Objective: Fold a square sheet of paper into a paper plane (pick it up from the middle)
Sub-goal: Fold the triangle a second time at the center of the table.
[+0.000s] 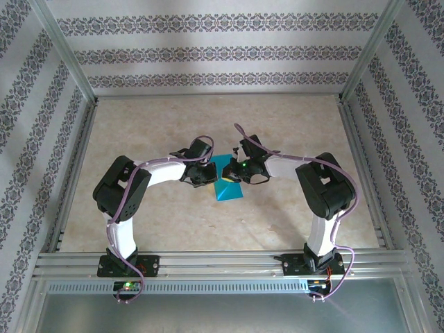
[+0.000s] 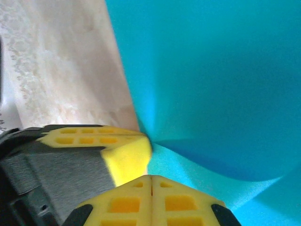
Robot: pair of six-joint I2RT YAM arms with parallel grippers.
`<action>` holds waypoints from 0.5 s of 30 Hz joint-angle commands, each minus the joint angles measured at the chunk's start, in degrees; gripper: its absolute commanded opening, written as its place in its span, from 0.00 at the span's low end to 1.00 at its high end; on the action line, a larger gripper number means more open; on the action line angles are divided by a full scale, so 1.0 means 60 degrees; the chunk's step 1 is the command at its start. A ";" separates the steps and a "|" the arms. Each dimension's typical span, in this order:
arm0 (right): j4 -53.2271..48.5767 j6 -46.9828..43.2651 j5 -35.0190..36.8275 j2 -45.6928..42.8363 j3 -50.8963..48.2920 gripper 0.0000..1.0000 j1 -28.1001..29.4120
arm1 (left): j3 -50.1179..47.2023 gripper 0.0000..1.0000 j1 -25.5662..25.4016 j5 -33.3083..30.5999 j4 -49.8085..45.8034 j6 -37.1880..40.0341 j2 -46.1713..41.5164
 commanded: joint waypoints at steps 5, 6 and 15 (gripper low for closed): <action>-0.0179 -0.0115 0.0907 0.0246 -0.0547 0.06 -0.0156 | 0.0152 0.00 -0.0129 -0.0295 -0.0972 0.0455 0.0406; -0.0094 -0.0034 0.0972 0.0264 -0.0678 0.06 -0.0181 | 0.0173 0.00 -0.0129 -0.0294 -0.0964 0.0471 0.0416; 0.0239 0.0499 0.1565 0.0451 -0.1314 0.06 -0.0229 | 0.0708 0.00 -0.0140 -0.0214 -0.1020 0.0708 -0.0264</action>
